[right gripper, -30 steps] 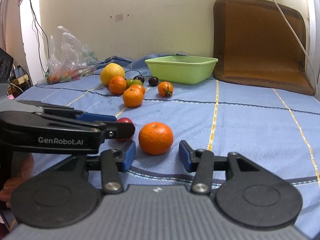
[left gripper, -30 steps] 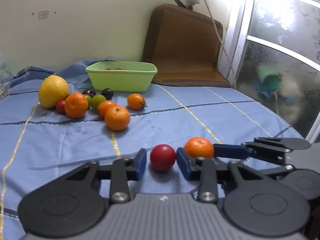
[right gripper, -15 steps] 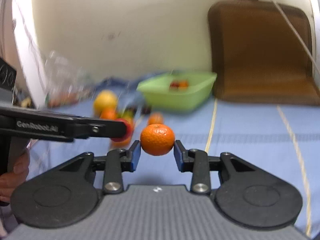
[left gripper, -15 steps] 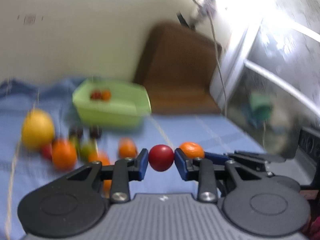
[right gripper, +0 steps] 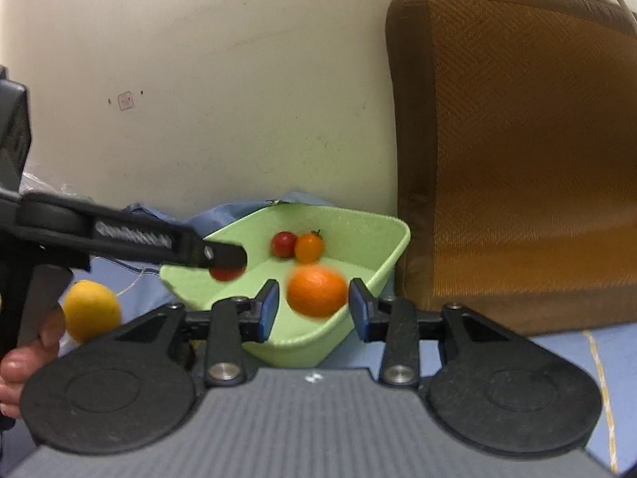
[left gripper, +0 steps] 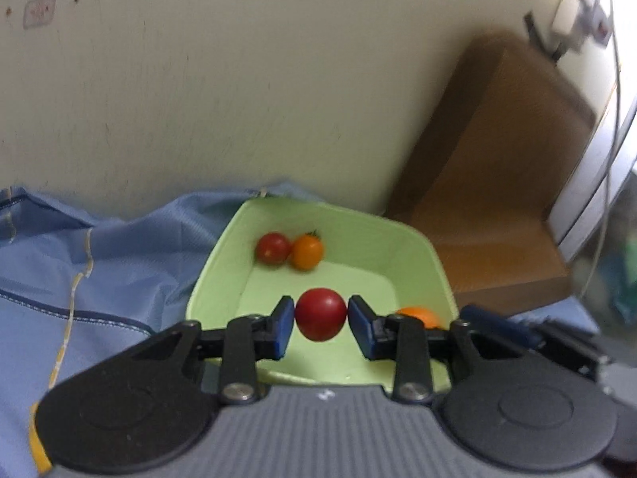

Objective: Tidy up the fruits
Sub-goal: 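Carry both fruits over the green basket and open both grippers to release, then grasp an orange cherry tomato with the right gripper while the left gripper grasps a mandarin, then lift both held fruits and carry them toward the green basket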

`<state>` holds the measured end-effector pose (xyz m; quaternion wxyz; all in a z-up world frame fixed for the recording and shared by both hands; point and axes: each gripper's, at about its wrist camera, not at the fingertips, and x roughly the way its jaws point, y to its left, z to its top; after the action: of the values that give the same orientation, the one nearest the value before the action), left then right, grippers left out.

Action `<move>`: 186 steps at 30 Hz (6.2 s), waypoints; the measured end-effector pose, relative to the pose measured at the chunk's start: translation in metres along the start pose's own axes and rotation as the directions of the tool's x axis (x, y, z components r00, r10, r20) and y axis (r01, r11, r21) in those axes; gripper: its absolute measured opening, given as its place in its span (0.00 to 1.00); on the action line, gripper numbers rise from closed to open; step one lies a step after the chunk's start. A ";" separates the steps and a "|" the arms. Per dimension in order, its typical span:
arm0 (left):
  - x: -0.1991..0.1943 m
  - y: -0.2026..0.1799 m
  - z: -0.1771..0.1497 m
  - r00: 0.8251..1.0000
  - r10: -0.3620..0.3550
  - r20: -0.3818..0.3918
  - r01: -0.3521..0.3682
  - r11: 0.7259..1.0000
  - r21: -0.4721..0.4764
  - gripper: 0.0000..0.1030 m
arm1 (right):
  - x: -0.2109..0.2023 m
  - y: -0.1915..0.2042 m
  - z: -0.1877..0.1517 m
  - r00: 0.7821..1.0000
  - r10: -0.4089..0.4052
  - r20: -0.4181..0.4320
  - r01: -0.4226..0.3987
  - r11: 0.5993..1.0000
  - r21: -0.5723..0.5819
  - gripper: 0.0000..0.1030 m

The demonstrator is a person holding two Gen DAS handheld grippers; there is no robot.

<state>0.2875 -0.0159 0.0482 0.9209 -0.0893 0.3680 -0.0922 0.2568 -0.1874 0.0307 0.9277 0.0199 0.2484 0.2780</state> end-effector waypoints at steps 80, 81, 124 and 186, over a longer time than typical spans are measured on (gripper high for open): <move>-0.118 -0.042 -0.161 0.969 0.215 0.123 -0.233 0.960 0.157 0.57 | -0.111 0.056 -0.111 0.995 0.076 -0.070 -0.079 0.996 -0.045 0.48; -0.115 -0.043 -0.162 0.971 0.210 0.115 -0.226 0.962 0.155 0.48 | -0.111 0.056 -0.111 0.995 0.076 -0.072 -0.079 0.996 -0.043 0.48; -0.139 -0.031 -0.186 0.946 0.292 0.141 -0.319 0.917 0.239 0.33 | -0.127 0.066 -0.123 0.997 0.060 -0.051 -0.062 0.997 -0.036 0.23; -0.134 -0.003 -0.099 0.991 -0.020 0.132 0.009 0.996 0.085 0.31 | -0.086 0.040 -0.055 0.989 0.146 -0.024 -0.146 0.989 -0.022 0.10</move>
<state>0.1232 0.0033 0.0675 0.9457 -0.0589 0.3008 -0.1083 0.1492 -0.2044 0.0285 0.9021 0.0241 0.2536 0.3483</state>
